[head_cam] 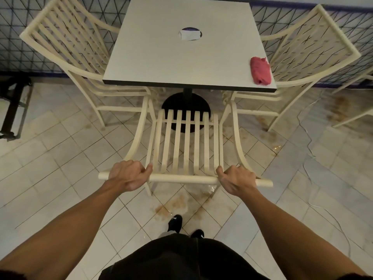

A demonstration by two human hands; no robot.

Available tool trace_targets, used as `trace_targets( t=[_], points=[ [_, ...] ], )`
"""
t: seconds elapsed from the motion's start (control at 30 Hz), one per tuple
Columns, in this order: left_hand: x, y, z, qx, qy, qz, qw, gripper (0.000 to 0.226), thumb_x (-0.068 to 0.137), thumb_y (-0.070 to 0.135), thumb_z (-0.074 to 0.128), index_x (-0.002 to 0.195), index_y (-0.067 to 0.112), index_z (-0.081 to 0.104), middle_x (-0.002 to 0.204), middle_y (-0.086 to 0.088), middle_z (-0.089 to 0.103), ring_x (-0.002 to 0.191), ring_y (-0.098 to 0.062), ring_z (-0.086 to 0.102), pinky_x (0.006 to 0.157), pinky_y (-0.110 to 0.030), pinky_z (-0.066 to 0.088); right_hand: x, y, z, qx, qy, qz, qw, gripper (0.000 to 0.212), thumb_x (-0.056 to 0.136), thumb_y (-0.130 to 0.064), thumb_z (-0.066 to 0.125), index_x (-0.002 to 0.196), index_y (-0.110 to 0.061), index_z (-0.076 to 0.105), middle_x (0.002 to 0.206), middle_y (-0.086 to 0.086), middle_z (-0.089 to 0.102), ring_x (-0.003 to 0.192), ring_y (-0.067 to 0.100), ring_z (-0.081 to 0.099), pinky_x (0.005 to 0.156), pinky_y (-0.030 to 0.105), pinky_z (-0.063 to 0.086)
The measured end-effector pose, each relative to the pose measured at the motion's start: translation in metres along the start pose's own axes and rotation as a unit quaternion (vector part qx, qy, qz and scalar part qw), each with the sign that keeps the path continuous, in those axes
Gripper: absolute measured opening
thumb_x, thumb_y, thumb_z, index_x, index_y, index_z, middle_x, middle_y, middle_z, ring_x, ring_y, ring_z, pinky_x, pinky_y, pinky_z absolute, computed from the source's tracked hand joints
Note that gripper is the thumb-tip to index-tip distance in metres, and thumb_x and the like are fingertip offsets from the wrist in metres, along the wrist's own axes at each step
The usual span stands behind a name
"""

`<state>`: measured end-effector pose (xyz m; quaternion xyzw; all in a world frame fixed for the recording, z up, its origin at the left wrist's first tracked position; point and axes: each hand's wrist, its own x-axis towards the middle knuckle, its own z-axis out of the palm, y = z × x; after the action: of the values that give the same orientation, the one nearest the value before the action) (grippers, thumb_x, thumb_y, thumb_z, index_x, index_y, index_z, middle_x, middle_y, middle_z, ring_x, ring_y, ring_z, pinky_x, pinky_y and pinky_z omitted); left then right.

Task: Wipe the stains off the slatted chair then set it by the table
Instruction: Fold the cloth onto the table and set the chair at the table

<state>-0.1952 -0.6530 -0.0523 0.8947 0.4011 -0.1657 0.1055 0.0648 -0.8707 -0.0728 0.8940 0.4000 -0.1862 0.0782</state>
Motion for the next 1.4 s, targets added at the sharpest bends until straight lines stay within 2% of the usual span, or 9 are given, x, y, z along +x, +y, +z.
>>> trace_targets(
  t=[0.13,0.23,0.43,0.53,0.7,0.93,1.07,1.27,1.4],
  points=[
    [-0.001,-0.003,0.003,0.006,-0.006,0.003,1.000,0.066,0.099,0.060,0.021,0.074,0.028,0.073,0.065,0.004,0.060,0.067,-0.019,0.059,0.070,-0.033,0.042,-0.003,-0.001,0.000,0.000,-0.014,0.000,1.000,0.079,0.069,-0.065,0.000,0.090,-0.024,0.065,0.071,0.000,0.056,0.059,0.016,0.044,0.055,0.030,0.026],
    [-0.002,-0.003,0.003,-0.012,-0.007,0.007,1.000,0.064,0.098,0.058,0.024,0.067,0.024,0.069,0.064,0.003,0.060,0.065,-0.019,0.058,0.070,-0.033,0.044,-0.004,-0.001,-0.004,-0.017,-0.035,-0.002,0.999,0.064,0.085,-0.063,0.013,0.092,-0.026,0.064,0.073,-0.002,0.056,0.061,0.015,0.046,0.058,0.031,0.030],
    [0.002,-0.006,0.002,-0.043,-0.046,-0.002,0.998,0.053,0.096,0.052,0.031,0.070,0.022,0.066,0.069,0.002,0.062,0.065,-0.017,0.059,0.063,-0.032,0.041,0.002,-0.005,-0.009,0.041,-0.111,0.009,0.993,0.060,0.090,-0.064,0.022,0.091,-0.026,0.069,0.087,0.001,0.064,0.081,0.020,0.058,0.073,0.037,0.040],
    [0.010,-0.002,-0.005,-0.046,-0.074,0.034,0.996,0.035,0.095,0.044,0.038,0.083,0.028,0.067,0.083,0.006,0.064,0.072,-0.015,0.059,0.062,-0.031,0.041,0.004,-0.004,-0.010,0.078,-0.137,0.014,0.987,0.055,0.091,-0.064,0.029,0.099,-0.027,0.069,0.087,-0.002,0.065,0.084,0.019,0.060,0.082,0.040,0.047],
    [0.028,0.027,-0.022,-0.075,-0.107,0.102,0.986,0.034,0.096,0.043,0.046,0.119,0.032,0.067,0.117,0.006,0.068,0.103,-0.018,0.062,0.086,-0.038,0.052,0.006,0.002,-0.023,0.157,-0.145,0.036,0.976,0.038,0.095,-0.047,0.046,0.115,-0.023,0.067,0.105,-0.001,0.065,0.095,0.019,0.059,0.092,0.041,0.050],
    [0.056,0.102,-0.050,-0.113,-0.132,0.172,0.970,0.032,0.098,0.038,0.046,0.118,0.030,0.068,0.122,0.007,0.067,0.110,-0.018,0.062,0.092,-0.043,0.052,0.007,0.047,-0.033,0.285,-0.071,0.034,0.955,0.031,0.097,-0.029,0.050,0.123,-0.023,0.066,0.127,-0.001,0.062,0.109,0.020,0.060,0.099,0.039,0.050],
    [0.068,0.169,-0.065,-0.156,-0.129,0.210,0.957,0.033,0.099,0.033,0.048,0.125,0.025,0.066,0.125,0.005,0.066,0.110,-0.015,0.062,0.093,-0.037,0.051,0.012,0.087,-0.048,0.371,0.014,0.048,0.927,0.028,0.100,-0.023,0.050,0.122,-0.020,0.067,0.124,-0.001,0.067,0.109,0.018,0.062,0.098,0.037,0.051],
    [0.096,0.296,-0.071,-0.208,-0.096,0.227,0.947,0.037,0.097,0.037,0.048,0.131,0.030,0.059,0.127,0.010,0.062,0.110,-0.013,0.060,0.094,-0.038,0.050,0.027,0.190,-0.069,0.405,0.058,0.068,0.910,0.026,0.101,-0.025,0.050,0.122,-0.023,0.065,0.125,0.000,0.064,0.114,0.020,0.059,0.100,0.042,0.050],
    [0.114,0.381,-0.071,-0.232,-0.067,0.204,0.949,0.041,0.096,0.038,0.049,0.136,0.031,0.054,0.134,0.009,0.057,0.116,-0.014,0.055,0.095,-0.036,0.045,0.036,0.275,-0.089,0.395,0.092,0.064,0.912,0.027,0.101,-0.024,0.050,0.123,-0.021,0.065,0.125,-0.001,0.064,0.111,0.016,0.056,0.098,0.037,0.049]
  ],
)
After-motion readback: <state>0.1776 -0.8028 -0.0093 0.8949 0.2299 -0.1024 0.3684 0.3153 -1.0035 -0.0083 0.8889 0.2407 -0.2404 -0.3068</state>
